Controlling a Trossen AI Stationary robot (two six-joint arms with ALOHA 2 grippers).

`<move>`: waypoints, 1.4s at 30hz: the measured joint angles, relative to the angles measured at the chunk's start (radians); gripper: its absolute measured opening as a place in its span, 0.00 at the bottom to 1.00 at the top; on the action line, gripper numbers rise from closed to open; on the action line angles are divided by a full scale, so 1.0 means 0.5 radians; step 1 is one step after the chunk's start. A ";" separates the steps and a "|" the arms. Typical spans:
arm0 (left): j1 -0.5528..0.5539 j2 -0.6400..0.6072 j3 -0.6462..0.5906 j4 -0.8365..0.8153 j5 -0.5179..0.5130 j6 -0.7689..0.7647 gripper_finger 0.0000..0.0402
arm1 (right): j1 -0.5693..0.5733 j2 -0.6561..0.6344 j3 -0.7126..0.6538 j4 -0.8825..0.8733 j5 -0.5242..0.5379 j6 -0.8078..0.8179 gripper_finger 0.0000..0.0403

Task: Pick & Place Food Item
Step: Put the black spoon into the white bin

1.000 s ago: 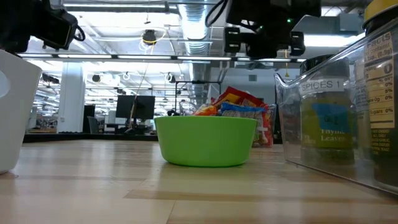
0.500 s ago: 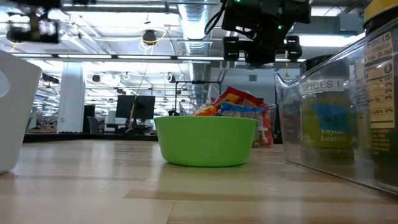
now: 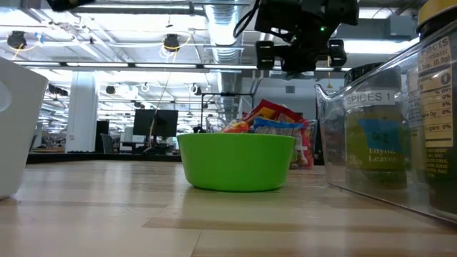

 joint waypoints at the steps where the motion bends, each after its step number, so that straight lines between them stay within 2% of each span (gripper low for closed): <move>1: -0.032 0.003 0.024 -0.020 -0.060 -0.001 0.00 | 0.000 0.000 0.000 0.000 0.000 -0.001 0.00; 9: -0.286 0.003 0.121 -0.055 -0.427 0.002 0.00 | -0.002 0.000 0.000 0.000 -0.001 0.000 0.00; 14: -0.426 0.011 0.121 -0.059 -0.505 0.002 0.00 | -0.002 0.000 0.000 0.001 -0.006 0.002 0.00; 21: -0.611 0.023 0.121 -0.120 -0.506 0.001 0.00 | -0.002 0.000 0.000 0.003 -0.031 0.004 0.00; 28: -0.677 0.033 0.121 -0.416 -0.501 -0.103 0.01 | -0.002 0.000 0.000 0.004 -0.048 0.004 0.00; 38: -0.663 0.204 0.121 -0.503 -0.229 -0.118 0.01 | -0.002 0.000 0.000 0.026 -0.051 0.004 0.00; 42: -0.661 0.300 0.121 -0.507 -0.148 -0.027 0.02 | -0.002 0.000 0.000 0.030 -0.052 0.004 0.00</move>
